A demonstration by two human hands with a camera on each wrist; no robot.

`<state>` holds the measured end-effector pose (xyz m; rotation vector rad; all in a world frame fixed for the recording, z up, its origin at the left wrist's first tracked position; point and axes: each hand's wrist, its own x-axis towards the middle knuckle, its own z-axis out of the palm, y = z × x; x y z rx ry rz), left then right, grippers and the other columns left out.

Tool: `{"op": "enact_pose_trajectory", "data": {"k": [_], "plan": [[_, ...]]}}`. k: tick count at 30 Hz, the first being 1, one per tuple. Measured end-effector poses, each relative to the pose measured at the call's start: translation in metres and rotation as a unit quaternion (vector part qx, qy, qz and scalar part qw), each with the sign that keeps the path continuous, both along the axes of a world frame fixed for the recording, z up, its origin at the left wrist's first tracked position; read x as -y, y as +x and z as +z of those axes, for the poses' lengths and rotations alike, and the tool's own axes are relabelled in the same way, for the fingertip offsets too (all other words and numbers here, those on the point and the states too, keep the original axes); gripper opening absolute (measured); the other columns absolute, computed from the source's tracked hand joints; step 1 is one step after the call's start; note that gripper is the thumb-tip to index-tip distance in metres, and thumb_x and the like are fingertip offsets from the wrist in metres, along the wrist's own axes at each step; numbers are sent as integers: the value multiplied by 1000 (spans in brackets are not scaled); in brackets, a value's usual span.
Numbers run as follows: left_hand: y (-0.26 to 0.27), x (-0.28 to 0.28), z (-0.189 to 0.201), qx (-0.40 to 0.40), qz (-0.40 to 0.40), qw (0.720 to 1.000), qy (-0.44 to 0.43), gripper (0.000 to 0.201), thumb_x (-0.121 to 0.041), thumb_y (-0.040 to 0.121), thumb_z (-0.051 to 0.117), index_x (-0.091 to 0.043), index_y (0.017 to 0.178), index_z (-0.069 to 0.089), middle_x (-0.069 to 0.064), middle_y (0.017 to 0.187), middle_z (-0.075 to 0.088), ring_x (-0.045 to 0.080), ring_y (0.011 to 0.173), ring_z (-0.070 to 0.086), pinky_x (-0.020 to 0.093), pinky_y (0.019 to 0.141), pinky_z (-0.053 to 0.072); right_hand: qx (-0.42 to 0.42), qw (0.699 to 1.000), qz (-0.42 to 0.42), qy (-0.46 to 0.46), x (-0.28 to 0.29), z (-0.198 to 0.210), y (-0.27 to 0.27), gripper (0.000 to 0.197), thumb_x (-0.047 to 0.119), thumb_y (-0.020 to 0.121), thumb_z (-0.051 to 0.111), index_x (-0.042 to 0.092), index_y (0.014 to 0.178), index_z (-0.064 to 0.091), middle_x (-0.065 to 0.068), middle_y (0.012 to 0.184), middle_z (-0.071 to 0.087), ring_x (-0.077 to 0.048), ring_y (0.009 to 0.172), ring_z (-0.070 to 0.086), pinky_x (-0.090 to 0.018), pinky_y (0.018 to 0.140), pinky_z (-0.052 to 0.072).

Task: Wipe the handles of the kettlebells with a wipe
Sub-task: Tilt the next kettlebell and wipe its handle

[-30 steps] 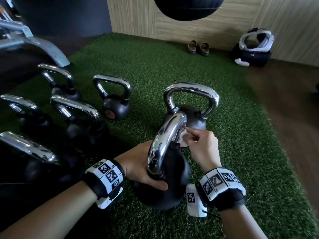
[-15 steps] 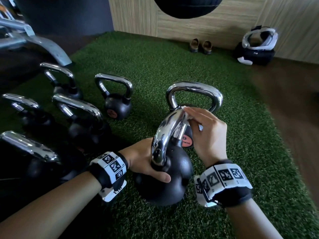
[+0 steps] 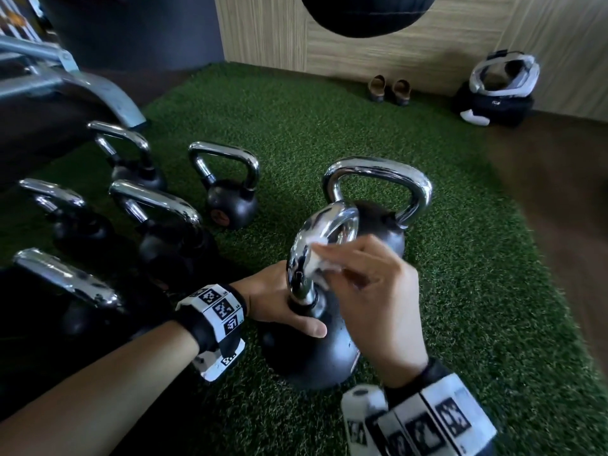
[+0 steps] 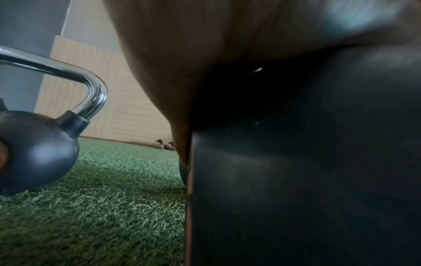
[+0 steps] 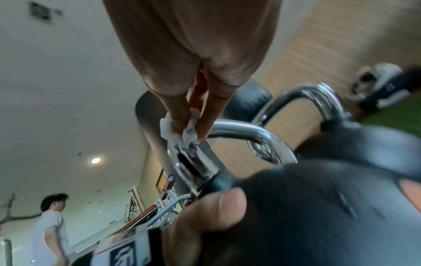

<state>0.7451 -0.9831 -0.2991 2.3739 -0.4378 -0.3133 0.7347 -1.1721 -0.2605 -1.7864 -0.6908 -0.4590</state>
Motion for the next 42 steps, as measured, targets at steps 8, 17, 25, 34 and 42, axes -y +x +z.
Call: {"op": "enact_pose_trajectory", "data": {"k": [8,17,25,34,42], "plan": [[-4,-2,-4,-1,-19,999,-46,63,-54,73,84,-24,125,66,-8,127,69,3,123,60,27,109,46,-164,986,27,25,5,-19,-6,31,4,78,83,31,92,82,14,88,79,-4,82,75,-28,78,60],[-13,-2,-2,43,-52,997,-23,75,-40,74,91,-21,139,58,-22,139,53,-22,129,39,9,116,26,-141,980,83,-116,18,-13,10,28,4,82,81,25,100,82,19,93,78,7,85,71,-11,77,53],[-21,4,7,12,-31,998,-46,68,-32,68,97,-16,126,66,-8,127,69,1,123,59,17,110,41,-258,920,259,-143,7,-5,35,22,-10,87,69,9,85,80,0,86,80,-4,81,72,-21,78,57],[-33,9,28,57,-133,985,-91,84,-7,70,92,-18,144,54,-50,151,25,-21,142,23,4,115,18,-328,876,353,-18,14,-19,22,22,-14,86,70,0,102,77,-7,101,79,-17,93,74,-29,86,59],[-38,10,30,-58,-19,996,-61,73,-14,68,97,-34,125,55,-30,121,60,-32,112,46,-3,99,33,-508,679,388,360,7,-1,-1,32,-15,78,50,-12,110,55,-17,74,72,-10,51,71,-15,48,55]]}}
